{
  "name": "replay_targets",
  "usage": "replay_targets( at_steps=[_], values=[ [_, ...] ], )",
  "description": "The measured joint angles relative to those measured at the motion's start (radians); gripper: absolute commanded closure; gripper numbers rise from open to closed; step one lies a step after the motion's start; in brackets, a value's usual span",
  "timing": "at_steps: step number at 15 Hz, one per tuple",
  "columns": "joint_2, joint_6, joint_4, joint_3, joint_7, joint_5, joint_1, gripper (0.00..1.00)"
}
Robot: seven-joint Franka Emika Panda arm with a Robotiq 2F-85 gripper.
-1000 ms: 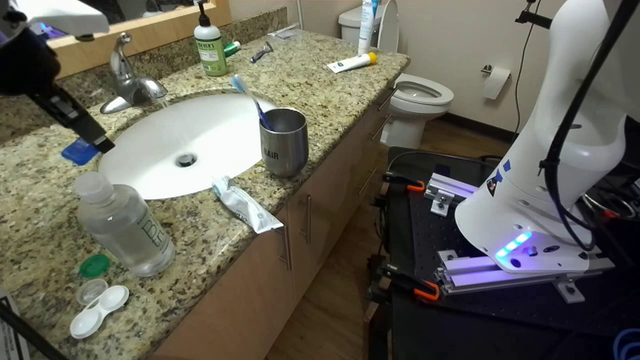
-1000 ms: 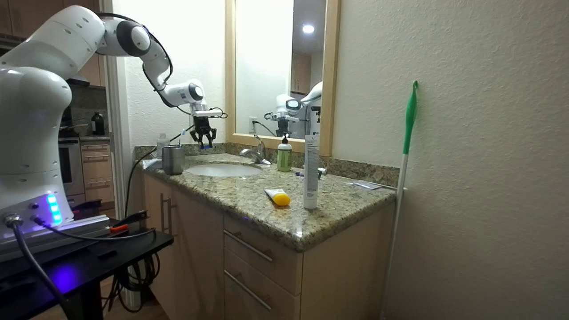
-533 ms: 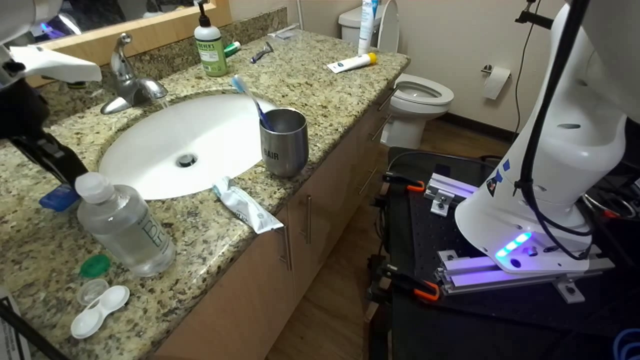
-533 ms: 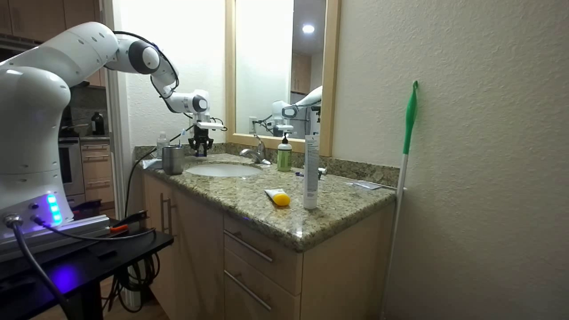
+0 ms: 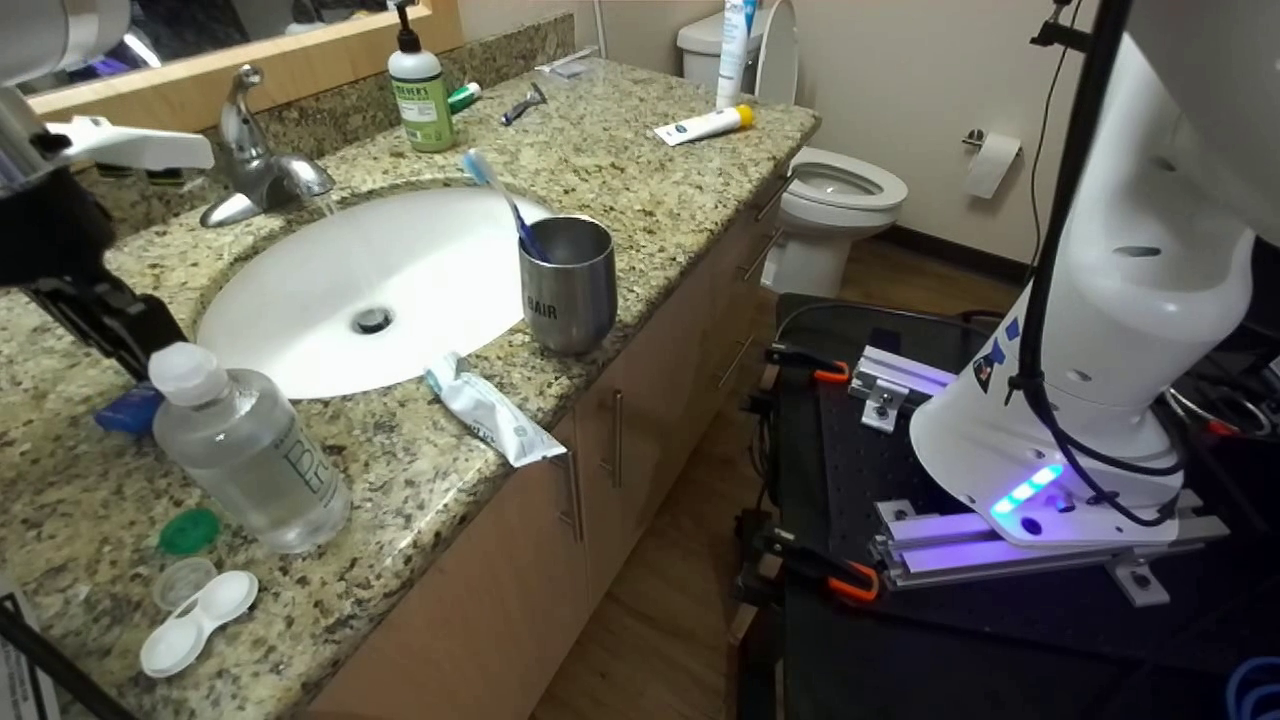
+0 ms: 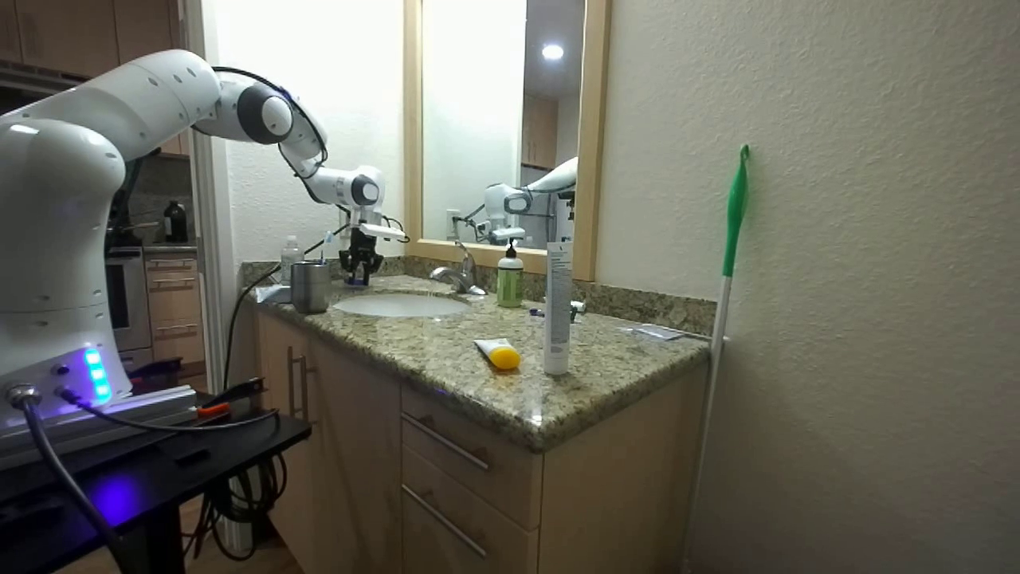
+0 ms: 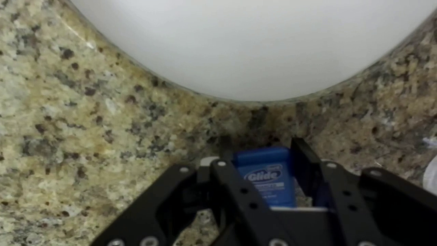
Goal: Move the dental floss from the right to the left side of the counter
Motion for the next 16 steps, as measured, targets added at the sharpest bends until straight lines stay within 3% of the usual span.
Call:
replay_targets(
  at_steps=[3, 5, 8, 11, 16],
  values=[
    [0.005, -0.006, -0.001, -0.008, 0.000, -0.010, 0.016, 0.08],
    [0.006, -0.005, -0.002, -0.015, 0.002, -0.023, 0.030, 0.00],
    [0.003, -0.005, 0.001, -0.035, 0.043, -0.069, 0.063, 0.00],
    [-0.042, -0.027, 0.005, -0.067, 0.185, -0.126, 0.114, 0.00],
    [-0.240, -0.196, -0.031, -0.069, 0.396, -0.164, 0.200, 0.00]
  ],
)
